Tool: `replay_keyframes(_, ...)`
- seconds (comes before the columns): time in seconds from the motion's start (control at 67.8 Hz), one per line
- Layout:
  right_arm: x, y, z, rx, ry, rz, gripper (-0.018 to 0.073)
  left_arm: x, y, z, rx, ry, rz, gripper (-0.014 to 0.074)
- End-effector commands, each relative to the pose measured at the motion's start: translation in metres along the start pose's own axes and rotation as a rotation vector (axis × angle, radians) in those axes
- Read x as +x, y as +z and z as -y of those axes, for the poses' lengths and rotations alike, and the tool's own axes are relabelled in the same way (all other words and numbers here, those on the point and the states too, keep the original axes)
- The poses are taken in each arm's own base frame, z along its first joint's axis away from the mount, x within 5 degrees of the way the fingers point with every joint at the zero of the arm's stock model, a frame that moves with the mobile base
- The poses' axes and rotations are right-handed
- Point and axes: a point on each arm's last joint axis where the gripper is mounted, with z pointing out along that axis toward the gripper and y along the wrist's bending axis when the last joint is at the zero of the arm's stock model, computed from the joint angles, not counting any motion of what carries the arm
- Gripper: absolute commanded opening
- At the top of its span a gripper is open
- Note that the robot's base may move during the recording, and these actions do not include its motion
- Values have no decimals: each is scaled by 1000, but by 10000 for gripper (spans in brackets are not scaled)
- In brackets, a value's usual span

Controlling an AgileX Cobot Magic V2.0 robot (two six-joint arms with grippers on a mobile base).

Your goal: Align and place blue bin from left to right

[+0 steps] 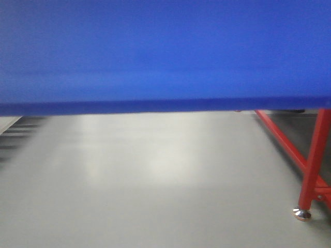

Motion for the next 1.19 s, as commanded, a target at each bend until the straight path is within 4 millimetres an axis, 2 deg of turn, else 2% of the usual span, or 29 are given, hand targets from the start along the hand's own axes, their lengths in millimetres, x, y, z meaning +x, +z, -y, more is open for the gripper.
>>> replay_keyframes(0.0, -8, -5, -4, -68, -14, 86, -166, -7, -5, 7, 84, 4, 76, -111)
replay_keyframes(1.18, -8, -5, -4, -69, -14, 87, -166, -7, -5, 7, 84, 4, 76, -111)
